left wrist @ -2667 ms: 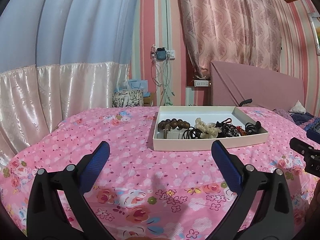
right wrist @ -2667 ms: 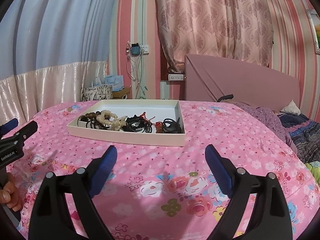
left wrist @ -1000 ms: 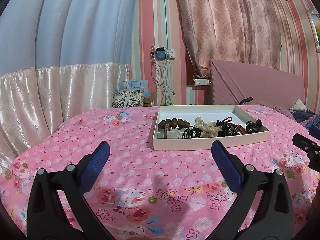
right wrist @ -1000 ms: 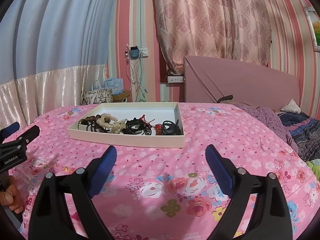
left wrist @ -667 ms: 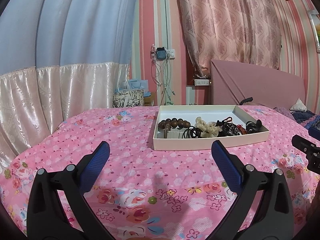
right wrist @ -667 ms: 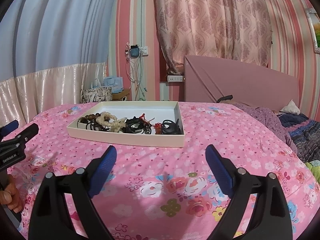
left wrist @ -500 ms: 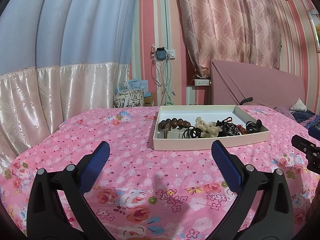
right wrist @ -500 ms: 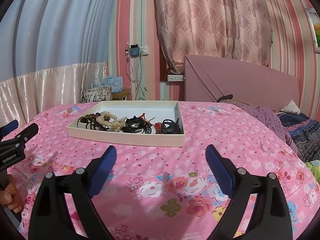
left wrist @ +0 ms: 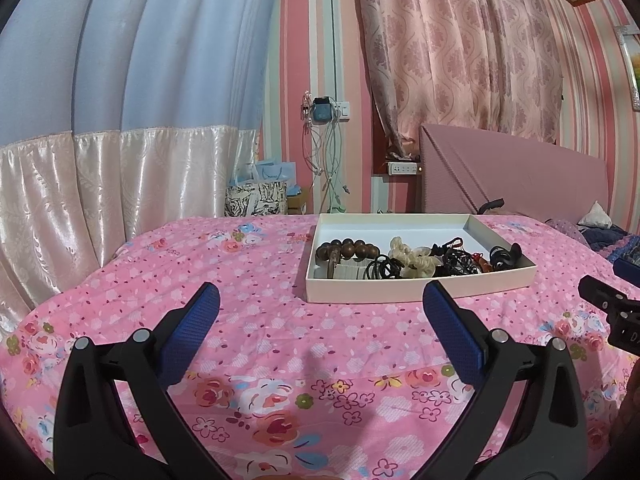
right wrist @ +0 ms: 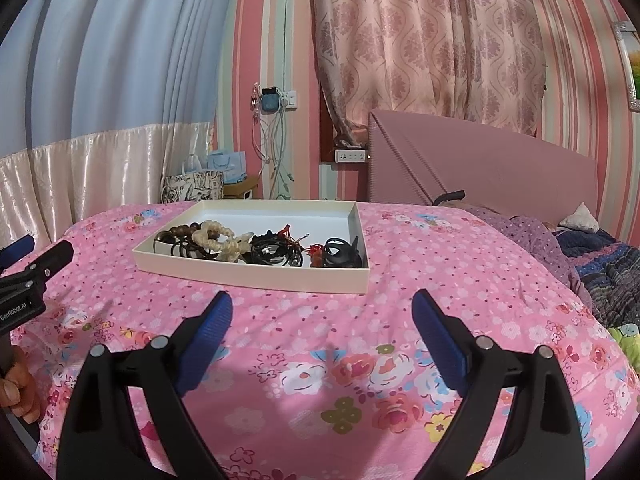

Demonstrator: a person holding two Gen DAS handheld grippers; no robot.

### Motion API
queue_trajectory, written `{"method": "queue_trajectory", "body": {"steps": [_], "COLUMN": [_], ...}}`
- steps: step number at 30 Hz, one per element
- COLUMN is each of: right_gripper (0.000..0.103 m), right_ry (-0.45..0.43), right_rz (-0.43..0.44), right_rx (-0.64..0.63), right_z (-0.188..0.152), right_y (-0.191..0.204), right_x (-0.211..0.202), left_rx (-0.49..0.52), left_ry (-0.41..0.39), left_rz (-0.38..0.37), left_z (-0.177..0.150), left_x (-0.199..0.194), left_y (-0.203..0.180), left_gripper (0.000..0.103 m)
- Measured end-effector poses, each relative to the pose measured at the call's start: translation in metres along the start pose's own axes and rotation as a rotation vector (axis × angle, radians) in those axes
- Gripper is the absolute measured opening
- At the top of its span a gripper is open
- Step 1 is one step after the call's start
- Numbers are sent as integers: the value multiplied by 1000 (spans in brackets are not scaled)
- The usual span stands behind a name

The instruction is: Organize jewelry

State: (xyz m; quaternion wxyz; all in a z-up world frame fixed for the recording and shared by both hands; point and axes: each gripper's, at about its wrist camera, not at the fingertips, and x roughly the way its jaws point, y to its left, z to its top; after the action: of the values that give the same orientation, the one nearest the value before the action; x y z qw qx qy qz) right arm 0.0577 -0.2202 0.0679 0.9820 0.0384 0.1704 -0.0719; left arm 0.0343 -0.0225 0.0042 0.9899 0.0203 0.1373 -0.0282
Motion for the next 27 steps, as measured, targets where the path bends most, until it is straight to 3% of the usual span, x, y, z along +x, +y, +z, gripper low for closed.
{"method": "queue_trajectory", "body": {"steps": [27], "right_gripper": [91], "right_ry": [-8], "right_rz": [-3], "right_rx": [7], "right_z": [-1], "right_y": [1], "right_x": [-3], "left_rx": [13], "left_ry": [-8], "left_rz": [-11], "left_z": [0], "left_x": [-2], "left_y": [1], "left_gripper": [100]}}
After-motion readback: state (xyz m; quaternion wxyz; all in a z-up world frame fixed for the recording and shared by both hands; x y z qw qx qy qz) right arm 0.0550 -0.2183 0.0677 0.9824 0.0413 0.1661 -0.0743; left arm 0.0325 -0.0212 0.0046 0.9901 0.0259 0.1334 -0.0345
